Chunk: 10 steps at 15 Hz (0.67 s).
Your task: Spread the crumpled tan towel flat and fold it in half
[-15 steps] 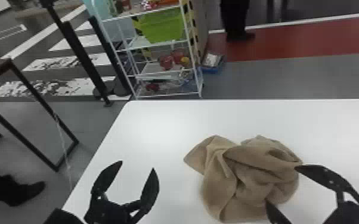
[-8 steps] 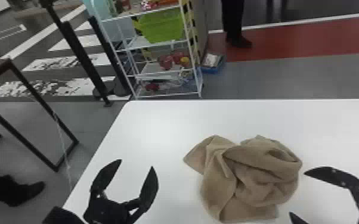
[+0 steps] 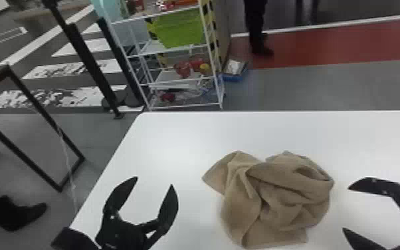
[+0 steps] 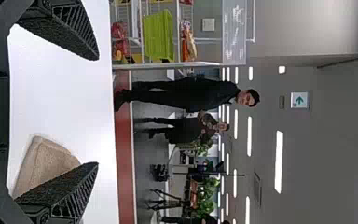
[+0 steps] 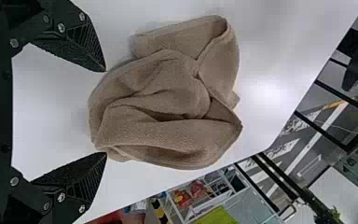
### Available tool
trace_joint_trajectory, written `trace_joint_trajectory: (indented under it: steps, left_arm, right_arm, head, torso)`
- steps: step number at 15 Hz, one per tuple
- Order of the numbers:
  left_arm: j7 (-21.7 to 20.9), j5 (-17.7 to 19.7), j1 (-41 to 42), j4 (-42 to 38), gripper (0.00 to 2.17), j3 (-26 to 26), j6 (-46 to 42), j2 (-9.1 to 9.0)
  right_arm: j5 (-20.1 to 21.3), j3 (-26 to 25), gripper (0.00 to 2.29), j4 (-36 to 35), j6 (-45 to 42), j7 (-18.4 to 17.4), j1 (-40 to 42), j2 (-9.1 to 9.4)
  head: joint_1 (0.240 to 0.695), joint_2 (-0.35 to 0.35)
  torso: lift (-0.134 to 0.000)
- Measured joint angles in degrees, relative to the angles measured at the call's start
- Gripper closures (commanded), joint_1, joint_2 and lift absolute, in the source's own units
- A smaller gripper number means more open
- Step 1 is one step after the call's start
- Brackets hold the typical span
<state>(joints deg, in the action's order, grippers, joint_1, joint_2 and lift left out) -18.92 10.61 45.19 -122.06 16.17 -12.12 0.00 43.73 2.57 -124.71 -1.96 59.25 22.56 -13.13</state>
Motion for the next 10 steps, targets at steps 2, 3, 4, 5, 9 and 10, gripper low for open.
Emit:
trace_joint_trajectory:
  steps: [2,3,4,5,9,10]
  left_arm:
    - [-0.06,-0.08,-0.54,0.22,0.08,-0.35,0.42,0.0]
    - [-0.05,-0.08,-0.63,0.29,0.08,-0.37,0.47,0.0]
    - [-0.01,-0.08,-0.7,0.34,0.08,-0.37,0.47,0.0]
    - [0.0,-0.08,-0.83,0.47,0.08,-0.36,0.49,0.0]
    - [-0.06,-0.07,-1.51,1.15,0.08,-0.36,0.68,0.0]
    - [-0.06,-0.07,-1.6,1.27,0.08,-0.35,0.76,0.0]
  right_arm:
    - [1.67,0.14,0.35,1.03,0.93,1.27,-1.11,0.01]
    - [2.42,0.38,0.38,1.72,1.28,1.86,-1.82,0.01]
    - [3.31,0.88,0.4,2.18,1.55,2.42,-2.26,0.02]
    - [4.52,1.83,0.42,2.64,2.07,3.06,-2.67,0.03]
    - [8.29,6.6,0.48,6.47,5.9,4.68,-6.37,0.11]
    - [8.56,7.51,0.53,7.18,6.82,4.72,-7.23,0.2]
  head:
    - [0.695,0.289]
    - [0.695,0.281]
    - [0.695,0.281]
    - [0.695,0.284]
    - [0.695,0.302]
    - [0.695,0.306]
  torso:
    - [-0.123]
    - [-0.123]
    - [-0.123]
    - [-0.123]
    - [-0.123]
    - [-0.123]
